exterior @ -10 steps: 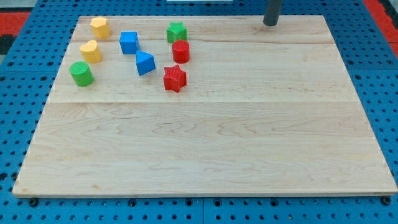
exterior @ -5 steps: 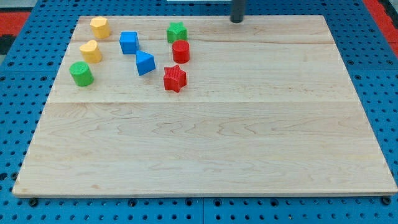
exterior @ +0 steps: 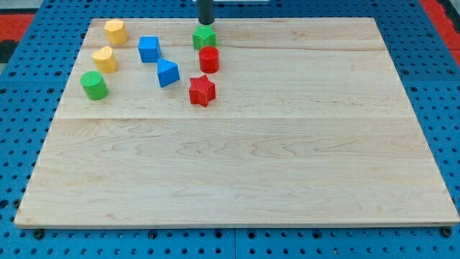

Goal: Push the green star into the red circle

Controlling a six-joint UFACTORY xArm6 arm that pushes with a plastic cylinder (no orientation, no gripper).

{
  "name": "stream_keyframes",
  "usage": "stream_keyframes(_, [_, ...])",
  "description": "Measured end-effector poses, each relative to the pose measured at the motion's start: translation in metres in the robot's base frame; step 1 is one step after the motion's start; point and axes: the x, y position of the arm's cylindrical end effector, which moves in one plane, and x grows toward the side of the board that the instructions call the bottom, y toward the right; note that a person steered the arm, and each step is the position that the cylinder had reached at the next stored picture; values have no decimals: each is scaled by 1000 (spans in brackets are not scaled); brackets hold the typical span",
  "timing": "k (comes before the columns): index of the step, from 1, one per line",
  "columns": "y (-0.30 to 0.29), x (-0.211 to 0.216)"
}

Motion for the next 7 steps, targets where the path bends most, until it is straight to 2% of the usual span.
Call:
stream_keyframes(2, [5,63])
stream_keyframes(3, [11,76])
stream_keyframes(4, [15,119])
stream_keyframes(6, [43,131])
stream_keyframes(7, [100,200])
